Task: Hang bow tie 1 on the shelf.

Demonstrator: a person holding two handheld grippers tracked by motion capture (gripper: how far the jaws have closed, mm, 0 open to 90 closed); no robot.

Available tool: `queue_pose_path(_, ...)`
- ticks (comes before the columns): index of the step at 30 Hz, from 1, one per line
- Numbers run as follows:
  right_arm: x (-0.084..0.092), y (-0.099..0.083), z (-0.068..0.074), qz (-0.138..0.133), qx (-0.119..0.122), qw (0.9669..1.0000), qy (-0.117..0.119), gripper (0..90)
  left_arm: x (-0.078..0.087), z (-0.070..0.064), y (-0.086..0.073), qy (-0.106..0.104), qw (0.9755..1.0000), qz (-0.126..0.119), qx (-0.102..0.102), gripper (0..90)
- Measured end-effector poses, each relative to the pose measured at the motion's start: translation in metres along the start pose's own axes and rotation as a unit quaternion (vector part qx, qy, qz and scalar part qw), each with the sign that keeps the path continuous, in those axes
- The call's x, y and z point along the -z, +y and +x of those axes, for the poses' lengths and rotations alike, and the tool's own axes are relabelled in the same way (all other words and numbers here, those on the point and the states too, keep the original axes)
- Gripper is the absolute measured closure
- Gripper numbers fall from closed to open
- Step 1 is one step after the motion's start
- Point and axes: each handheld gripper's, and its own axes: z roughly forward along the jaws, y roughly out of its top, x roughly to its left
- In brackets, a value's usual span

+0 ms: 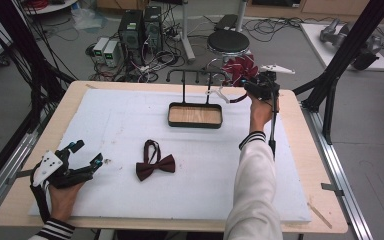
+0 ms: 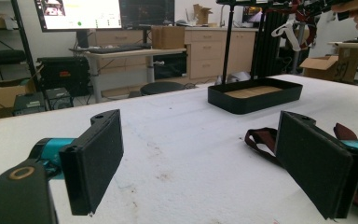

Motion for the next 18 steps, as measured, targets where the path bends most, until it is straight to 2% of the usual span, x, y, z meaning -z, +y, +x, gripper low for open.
queue_pose_path(1, 0.0, 0.0, 0.0, 0.0, 0.0, 1.0, 0.0, 60.2, 0.0, 0.0, 0.0, 0.0, 1.0, 0.0, 0.0, 15.9)
queue_pose_path(2, 0.0, 0.0, 0.0, 0.0, 0.0, 1.0, 0.0, 52.0, 0.0, 0.0, 0.0, 0.0, 1.0, 0.0, 0.0, 15.9)
queue_pose_path(4, -0.002, -0.001, -0.001, -0.003, -0.003, 1.0, -0.002, 29.4, 0.0, 0.0, 0.0, 0.0, 1.0, 0.0, 0.0, 15.9)
queue_pose_path(7, -0.003, -0.002, -0.003, 0.007, -0.002, 1.0, -0.004, 13.2, 0.0, 0.0, 0.0, 0.0, 1.0, 0.0, -0.001, 15.9)
queue_pose_path(8, -0.003, -0.002, -0.003, 0.007, -0.001, 1.0, -0.007, 10.6, 0.0, 0.0, 0.0, 0.0, 1.0, 0.001, -0.001, 15.9)
queue_pose_path(11, 0.002, -0.001, -0.005, 0.004, -0.004, 1.0, 0.008, 10.6, 0.0, 0.0, 0.0, 0.0, 1.0, 0.001, -0.001, 15.9)
queue_pose_path(18, 0.019, 0.007, -0.003, -0.011, 0.015, 0.9992, 0.036, 10.6, 0.0, 0.0, 0.0, 0.0, 1.0, 0.001, -0.002, 15.9)
